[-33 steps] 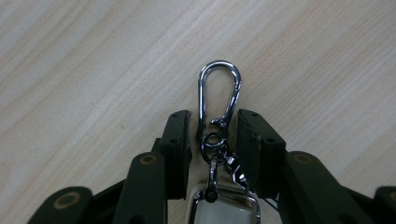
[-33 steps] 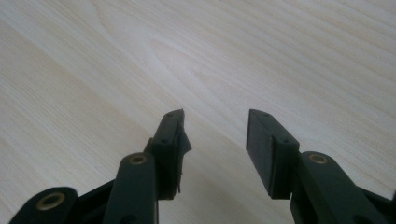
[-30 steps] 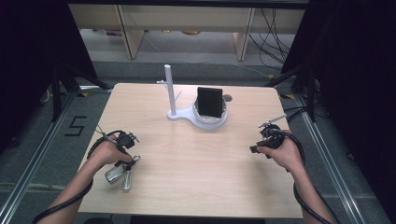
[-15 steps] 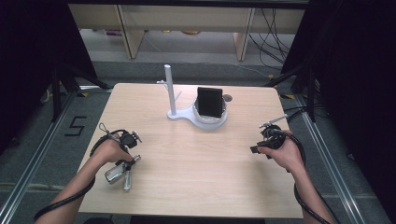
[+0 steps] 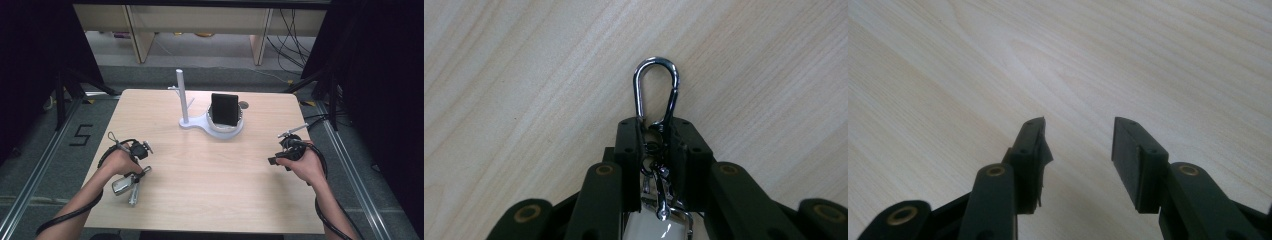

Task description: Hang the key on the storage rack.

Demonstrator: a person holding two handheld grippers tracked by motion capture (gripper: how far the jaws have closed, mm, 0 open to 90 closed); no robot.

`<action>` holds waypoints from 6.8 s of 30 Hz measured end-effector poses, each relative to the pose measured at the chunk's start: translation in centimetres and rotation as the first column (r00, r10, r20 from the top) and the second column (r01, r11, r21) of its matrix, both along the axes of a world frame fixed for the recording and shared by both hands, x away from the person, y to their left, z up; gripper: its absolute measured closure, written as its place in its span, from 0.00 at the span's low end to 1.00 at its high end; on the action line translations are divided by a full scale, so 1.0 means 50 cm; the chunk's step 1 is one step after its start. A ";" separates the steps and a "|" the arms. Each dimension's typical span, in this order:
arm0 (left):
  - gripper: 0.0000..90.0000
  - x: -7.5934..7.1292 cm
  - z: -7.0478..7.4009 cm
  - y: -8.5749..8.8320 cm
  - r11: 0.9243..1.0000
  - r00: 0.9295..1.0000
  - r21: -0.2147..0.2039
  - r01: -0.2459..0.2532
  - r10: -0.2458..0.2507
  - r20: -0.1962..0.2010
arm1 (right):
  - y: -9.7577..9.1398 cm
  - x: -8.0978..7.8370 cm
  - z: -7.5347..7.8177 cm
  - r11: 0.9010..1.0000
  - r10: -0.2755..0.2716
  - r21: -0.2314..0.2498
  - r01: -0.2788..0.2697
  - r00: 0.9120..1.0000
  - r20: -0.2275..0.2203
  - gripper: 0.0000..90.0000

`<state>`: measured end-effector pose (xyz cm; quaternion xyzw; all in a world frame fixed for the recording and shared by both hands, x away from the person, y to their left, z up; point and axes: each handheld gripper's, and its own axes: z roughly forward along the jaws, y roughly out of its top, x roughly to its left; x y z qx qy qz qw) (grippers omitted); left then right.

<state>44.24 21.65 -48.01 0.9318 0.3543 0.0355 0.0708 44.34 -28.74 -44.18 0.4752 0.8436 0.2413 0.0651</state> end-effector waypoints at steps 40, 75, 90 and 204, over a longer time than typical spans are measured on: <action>0.84 0.022 0.000 0.008 0.984 0.979 -0.071 -0.162 0.152 -0.133 | 0.009 -0.004 0.012 1.000 0.013 0.005 -0.013 1.000 0.000 0.64; 0.95 -0.031 0.017 0.023 0.966 0.969 -0.227 -0.121 0.164 0.183 | 0.006 -0.011 0.028 1.000 0.006 0.012 -0.007 1.000 0.014 0.64; 0.95 -0.060 0.067 0.042 0.911 0.885 -0.400 -0.098 0.264 0.383 | 0.006 -0.014 0.026 0.999 0.015 0.028 -0.017 0.998 0.057 0.64; 0.95 0.091 0.167 -0.119 0.755 0.379 -0.646 0.111 0.569 0.730 | -0.011 -0.069 -0.046 0.961 -0.164 0.264 0.084 0.941 0.295 0.64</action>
